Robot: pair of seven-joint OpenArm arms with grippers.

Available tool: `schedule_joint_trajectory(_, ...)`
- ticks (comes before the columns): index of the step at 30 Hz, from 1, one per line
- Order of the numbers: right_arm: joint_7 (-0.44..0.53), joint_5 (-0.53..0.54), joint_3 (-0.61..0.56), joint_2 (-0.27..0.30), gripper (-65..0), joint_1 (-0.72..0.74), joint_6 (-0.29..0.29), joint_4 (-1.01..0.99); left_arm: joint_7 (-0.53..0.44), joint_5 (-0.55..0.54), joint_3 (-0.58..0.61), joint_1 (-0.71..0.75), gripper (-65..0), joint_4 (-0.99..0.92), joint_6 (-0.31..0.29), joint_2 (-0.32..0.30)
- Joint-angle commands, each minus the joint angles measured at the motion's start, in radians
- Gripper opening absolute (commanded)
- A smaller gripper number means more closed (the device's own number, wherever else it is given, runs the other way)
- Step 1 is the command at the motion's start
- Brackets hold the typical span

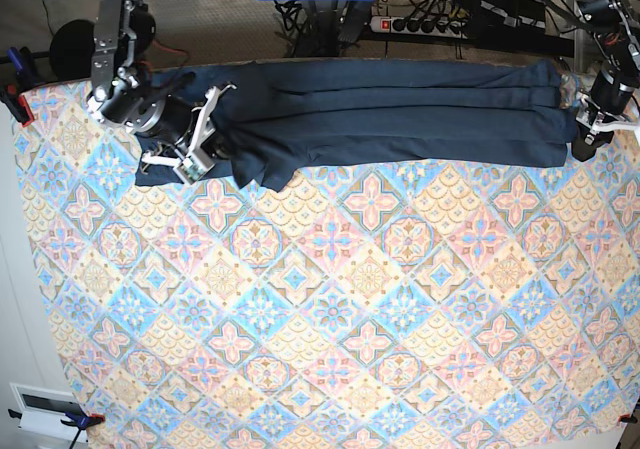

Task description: Layout the t-shirt on the table in an organized manner, then fold the t-shirt properly

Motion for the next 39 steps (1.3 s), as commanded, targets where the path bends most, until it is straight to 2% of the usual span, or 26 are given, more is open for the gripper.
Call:
schedule_joint_trajectory(1, 0.015, 0.029, 0.009, 0.022, -65.0, -0.014, 0.003, 0.021, -0.011, -0.013, -0.008, 0.001, -45.6, 0.015, -0.008, -0.020)
schedule_joint_trajectory(4, 0.015, 0.043, 0.010, 0.050, -65.0, -0.057, 0.003, 0.021, -0.014, -0.013, -0.008, 0.001, -45.6, 0.014, -0.008, -0.020)
schedule_joint_trajectory(10, -0.063, 0.042, 0.012, 0.048, -65.0, -0.068, 0.003, 0.016, -0.008, -0.012, -0.008, -0.025, -45.5, 0.014, -0.008, -0.020)
schedule_joint_trajectory(19, -0.071, 0.040, 0.012, 0.051, -64.8, -0.068, 0.003, 0.016, -0.006, 0.073, -0.008, -0.048, -45.3, 0.014, -0.008, -0.020)
schedule_joint_trajectory(23, -0.071, 0.040, 0.024, 0.051, -58.2, -0.068, 0.003, 0.016, -0.006, 0.116, -0.008, -0.054, -45.3, 0.014, -0.008, -0.022)
schedule_joint_trajectory(27, -0.068, 0.040, 0.151, 0.048, -51.6, -0.068, 0.003, 0.016, 0.015, 0.126, -0.008, -0.053, -45.3, 0.014, -0.008, -0.030)
schedule_joint_trajectory(30, -0.070, 0.040, 0.216, 0.048, -51.0, -0.069, 0.003, 0.016, 0.046, 0.136, -0.013, -0.054, -45.3, 0.015, -0.008, -0.031)
schedule_joint_trajectory(39, -0.067, 0.045, 0.223, 0.048, -51.0, -0.069, 0.003, 0.024, 0.048, 0.136, -0.010, -0.054, -45.3, 0.015, -0.008, -0.046)
